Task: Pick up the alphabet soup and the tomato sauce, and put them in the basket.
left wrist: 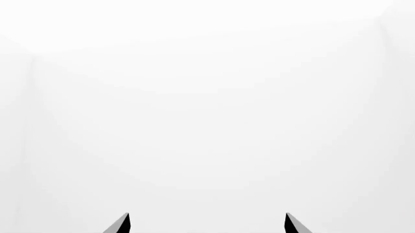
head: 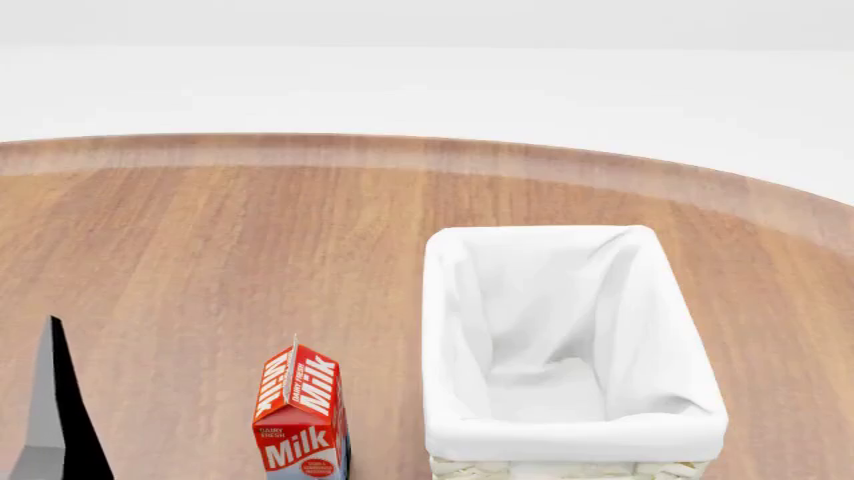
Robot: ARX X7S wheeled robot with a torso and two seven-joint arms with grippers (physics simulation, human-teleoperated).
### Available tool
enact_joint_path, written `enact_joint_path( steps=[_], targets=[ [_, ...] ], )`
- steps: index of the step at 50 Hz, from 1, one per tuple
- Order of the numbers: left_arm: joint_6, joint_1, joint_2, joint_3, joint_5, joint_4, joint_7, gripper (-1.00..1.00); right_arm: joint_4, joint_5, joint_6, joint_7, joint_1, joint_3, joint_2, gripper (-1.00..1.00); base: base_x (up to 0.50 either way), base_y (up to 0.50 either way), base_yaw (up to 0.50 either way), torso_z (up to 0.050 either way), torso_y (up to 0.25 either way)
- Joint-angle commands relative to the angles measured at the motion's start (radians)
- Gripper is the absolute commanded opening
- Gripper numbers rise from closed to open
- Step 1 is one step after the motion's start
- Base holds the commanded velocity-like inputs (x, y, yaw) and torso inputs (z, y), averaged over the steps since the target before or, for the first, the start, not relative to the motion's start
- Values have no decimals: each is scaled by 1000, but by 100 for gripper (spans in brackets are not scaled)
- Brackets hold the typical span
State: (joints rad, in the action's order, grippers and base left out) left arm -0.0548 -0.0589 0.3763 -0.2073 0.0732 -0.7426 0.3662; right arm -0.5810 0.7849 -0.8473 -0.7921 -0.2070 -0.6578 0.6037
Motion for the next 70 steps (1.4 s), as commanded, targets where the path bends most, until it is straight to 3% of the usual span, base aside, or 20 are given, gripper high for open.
enact_joint_path(
  steps=[1,49,50,70],
  targets=[
    [11,-4,1,-7,-3,10,3,100,27,-10,21,16,-2,-6,-4,100,0,0,0,0,0],
    [26,-1,8,-35,-11,36,11,100,136,-44,119,82,-21,-23,-16,100,0,0,0,0,0],
    [26,0,8,-36,-13,36,11,100,134,-46,120,83,-23,-25,-15,-100,0,0,0,0,0],
    [24,2,12,-40,-11,36,17,100,-23,2,88,15,-16,14,24,-100,0,0,0,0,0]
  ],
)
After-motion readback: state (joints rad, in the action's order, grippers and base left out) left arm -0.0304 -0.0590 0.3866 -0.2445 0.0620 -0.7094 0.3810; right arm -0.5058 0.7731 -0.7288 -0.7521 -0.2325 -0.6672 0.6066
